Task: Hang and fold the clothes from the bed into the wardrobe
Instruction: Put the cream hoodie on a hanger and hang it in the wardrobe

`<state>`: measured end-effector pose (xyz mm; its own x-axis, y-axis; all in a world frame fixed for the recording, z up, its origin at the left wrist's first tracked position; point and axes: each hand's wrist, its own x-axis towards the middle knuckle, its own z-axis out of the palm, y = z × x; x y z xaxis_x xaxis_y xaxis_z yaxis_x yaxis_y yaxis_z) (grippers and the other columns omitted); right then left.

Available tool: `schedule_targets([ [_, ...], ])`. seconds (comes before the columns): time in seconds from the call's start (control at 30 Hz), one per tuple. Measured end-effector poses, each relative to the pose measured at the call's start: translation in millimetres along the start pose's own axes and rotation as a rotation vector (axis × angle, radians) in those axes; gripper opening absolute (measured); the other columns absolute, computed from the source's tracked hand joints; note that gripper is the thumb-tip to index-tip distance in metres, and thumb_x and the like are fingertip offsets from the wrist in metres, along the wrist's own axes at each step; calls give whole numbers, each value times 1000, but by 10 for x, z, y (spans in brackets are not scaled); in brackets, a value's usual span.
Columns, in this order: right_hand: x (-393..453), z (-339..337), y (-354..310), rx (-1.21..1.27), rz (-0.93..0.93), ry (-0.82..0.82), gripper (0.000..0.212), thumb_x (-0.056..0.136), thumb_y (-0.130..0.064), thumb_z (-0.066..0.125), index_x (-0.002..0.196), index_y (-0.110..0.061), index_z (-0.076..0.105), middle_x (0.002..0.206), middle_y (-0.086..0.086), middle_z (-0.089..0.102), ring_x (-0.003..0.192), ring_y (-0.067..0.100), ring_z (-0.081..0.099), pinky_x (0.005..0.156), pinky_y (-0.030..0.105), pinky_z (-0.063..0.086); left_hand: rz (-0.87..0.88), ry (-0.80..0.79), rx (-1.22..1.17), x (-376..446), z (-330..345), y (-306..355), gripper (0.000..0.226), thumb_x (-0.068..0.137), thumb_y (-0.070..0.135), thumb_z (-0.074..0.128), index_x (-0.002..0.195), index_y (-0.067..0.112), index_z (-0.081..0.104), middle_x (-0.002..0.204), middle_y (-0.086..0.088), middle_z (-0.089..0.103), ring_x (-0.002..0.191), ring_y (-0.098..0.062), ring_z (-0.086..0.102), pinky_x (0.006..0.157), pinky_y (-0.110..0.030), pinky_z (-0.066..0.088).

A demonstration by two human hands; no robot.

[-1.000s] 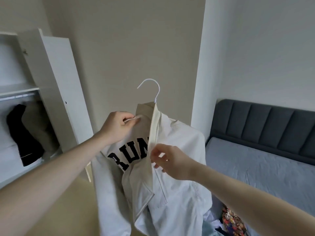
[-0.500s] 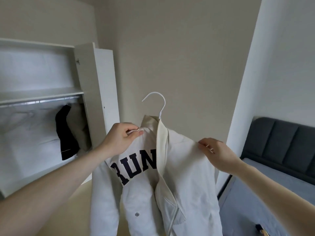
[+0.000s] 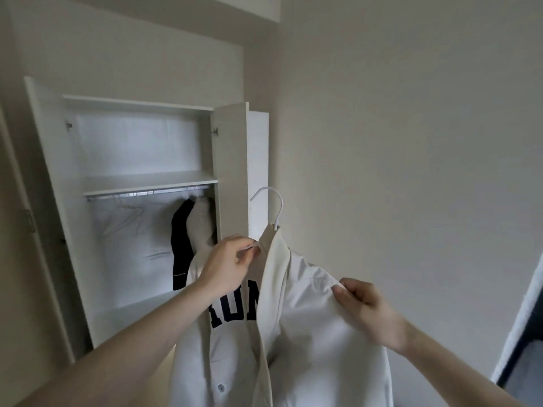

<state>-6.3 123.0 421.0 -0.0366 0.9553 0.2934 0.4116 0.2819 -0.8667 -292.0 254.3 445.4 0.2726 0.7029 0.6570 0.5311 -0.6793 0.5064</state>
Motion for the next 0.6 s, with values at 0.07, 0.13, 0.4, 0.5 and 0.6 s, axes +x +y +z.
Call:
schedule_targets([
  [0.07, 199, 285, 24, 46, 2, -24, 39, 105, -31, 56, 69, -19, 49, 63, -3, 38, 59, 13, 33, 48, 25, 24, 13, 20, 53, 3, -108, -228, 18, 99, 13, 61, 85, 18, 70, 82, 7, 66, 81, -11, 61, 66, -20, 45],
  [0.13, 405, 543, 48, 83, 11, -37, 43, 99, -41, 58, 69, -12, 47, 64, 0, 39, 61, 15, 34, 51, 30, 23, 36, -1, 85, 33, -190, -456, 18, 97, 10, 57, 85, 19, 68, 82, 9, 64, 80, -13, 60, 70, -29, 47],
  [0.4, 1175, 1281, 245, 184, 51, 0, 43, 105, -21, 57, 63, -18, 47, 60, 0, 37, 56, 14, 31, 46, 24, 24, -91, -98, 300, 237, -409, -1450, 39, 102, 32, 53, 138, 23, 61, 142, 6, 52, 129, -19, 49, 110, -36, 40],
  [0.5, 1537, 1538, 373, 177, 74, -23, 43, 104, -21, 57, 62, -20, 51, 58, -3, 40, 53, 11, 33, 45, 23, 26, -196, -109, 264, 264, -482, -1808, 48, 98, 37, 48, 143, 21, 57, 144, 3, 51, 131, -20, 48, 114, -39, 37],
  [0.6, 1939, 1756, 516, 155, 88, -46, 38, 103, -21, 59, 66, -14, 55, 60, -4, 43, 57, 10, 38, 50, 23, 29, -270, -139, 258, 322, -632, -2237, 48, 96, 35, 50, 142, 22, 57, 143, 5, 50, 132, -17, 44, 114, -37, 36],
])
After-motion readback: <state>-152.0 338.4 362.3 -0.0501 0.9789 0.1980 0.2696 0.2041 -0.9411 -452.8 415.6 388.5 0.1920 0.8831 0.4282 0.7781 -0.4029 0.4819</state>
